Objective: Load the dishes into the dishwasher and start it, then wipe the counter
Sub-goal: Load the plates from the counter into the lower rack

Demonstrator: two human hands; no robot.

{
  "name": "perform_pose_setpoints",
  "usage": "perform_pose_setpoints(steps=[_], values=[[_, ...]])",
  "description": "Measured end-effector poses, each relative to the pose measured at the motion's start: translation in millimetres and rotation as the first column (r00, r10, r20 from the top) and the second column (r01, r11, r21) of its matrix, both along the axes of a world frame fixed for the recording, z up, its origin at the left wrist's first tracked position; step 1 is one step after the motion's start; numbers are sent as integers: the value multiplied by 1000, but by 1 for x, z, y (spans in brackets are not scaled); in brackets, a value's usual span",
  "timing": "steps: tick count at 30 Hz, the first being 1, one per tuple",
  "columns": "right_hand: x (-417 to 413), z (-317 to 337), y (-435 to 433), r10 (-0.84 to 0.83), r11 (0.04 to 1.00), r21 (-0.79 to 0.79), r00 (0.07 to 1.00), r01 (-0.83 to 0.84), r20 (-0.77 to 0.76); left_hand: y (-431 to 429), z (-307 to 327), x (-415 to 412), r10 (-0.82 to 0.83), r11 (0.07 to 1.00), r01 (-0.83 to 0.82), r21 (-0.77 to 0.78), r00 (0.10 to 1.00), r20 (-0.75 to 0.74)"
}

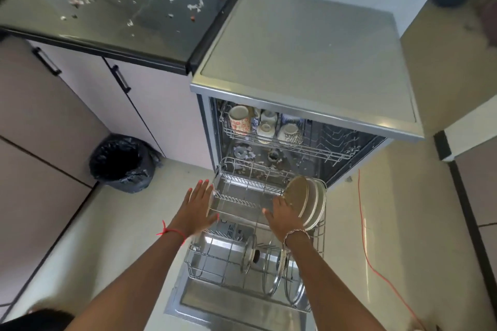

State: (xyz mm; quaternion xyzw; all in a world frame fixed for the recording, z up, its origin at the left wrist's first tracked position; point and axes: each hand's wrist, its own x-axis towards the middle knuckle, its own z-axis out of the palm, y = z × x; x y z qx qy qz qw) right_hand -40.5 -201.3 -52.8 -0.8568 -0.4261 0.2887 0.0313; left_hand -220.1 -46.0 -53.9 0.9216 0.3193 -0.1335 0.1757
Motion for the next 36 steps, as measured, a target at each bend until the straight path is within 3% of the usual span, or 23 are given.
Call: perform_pose_setpoints(steps=[18, 36], values=[[-56, 87, 68, 156, 982, 91, 982, -166, 104, 46, 79, -76, 76, 989, -82, 122, 995, 59], [-186, 93, 299, 238, 951, 169, 962, -258, 133, 256, 91, -223, 180, 962, -180, 206, 983, 17]])
